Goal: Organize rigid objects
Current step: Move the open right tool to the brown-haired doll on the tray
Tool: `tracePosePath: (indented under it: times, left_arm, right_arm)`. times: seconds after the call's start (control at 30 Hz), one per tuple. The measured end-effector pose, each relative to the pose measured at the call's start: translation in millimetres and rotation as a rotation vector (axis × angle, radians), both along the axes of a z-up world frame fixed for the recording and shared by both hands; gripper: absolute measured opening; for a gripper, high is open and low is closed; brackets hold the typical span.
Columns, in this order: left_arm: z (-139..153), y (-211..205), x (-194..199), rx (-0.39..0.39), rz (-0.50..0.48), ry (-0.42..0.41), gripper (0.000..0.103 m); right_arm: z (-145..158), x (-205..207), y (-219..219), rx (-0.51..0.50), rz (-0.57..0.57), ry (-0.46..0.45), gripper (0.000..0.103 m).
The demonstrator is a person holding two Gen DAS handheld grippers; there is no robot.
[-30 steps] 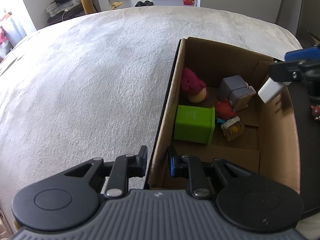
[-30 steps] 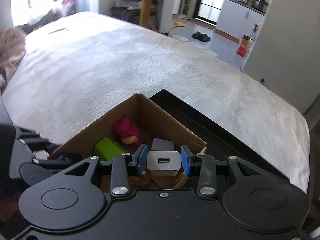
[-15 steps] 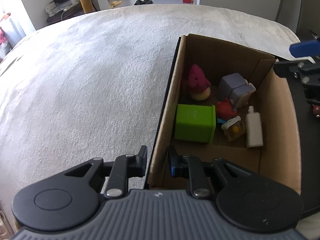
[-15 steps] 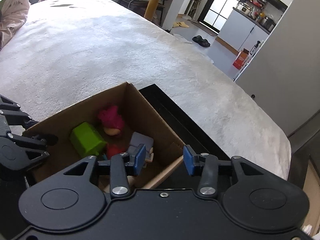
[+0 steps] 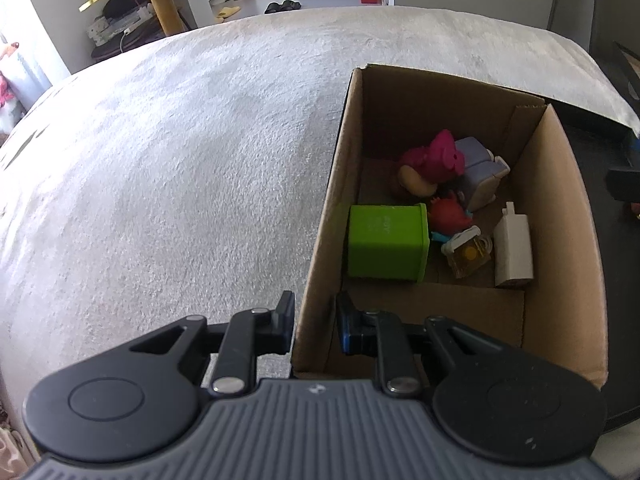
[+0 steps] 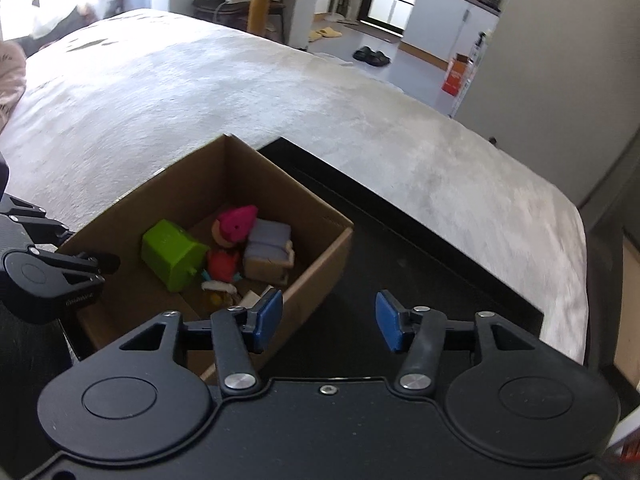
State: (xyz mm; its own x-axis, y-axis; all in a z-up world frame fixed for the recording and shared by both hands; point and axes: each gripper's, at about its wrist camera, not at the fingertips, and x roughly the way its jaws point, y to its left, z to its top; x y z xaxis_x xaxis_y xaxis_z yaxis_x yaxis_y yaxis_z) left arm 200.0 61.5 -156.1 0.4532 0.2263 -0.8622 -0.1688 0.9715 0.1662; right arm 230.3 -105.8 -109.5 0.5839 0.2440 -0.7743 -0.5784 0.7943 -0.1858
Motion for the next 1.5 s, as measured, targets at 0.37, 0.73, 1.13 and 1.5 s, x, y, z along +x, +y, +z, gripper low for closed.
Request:
tracePosePath:
  times: [0.37, 0.73, 1.13, 1.5]
  left_arm:
    - [-1.4, -9.7, 0.0, 0.073, -0.02, 0.015, 0.021]
    - [-3.2, -21.2, 1.7, 0.157, -0.034, 0.028, 0.023]
    - [-5.3, -30.9, 2.4, 0.223, -0.045, 0.036, 0.024]
    - [-9.3, -42.0, 5.7, 0.263, -0.049, 0.05, 0.026]
  right_arm:
    - [-7.3, -2.1, -42.8, 0.047, -0.094, 0.013, 0.054]
    - [-19.8, 0.1, -85.3, 0.079, -0.165, 0.016, 0.056]
    - [-34.3, 15.7, -133.2, 0.103, -0.252, 0.009, 0.055]
    - [-57.9, 33.8, -152.9, 0.082, -0.247, 0.021, 0.051]
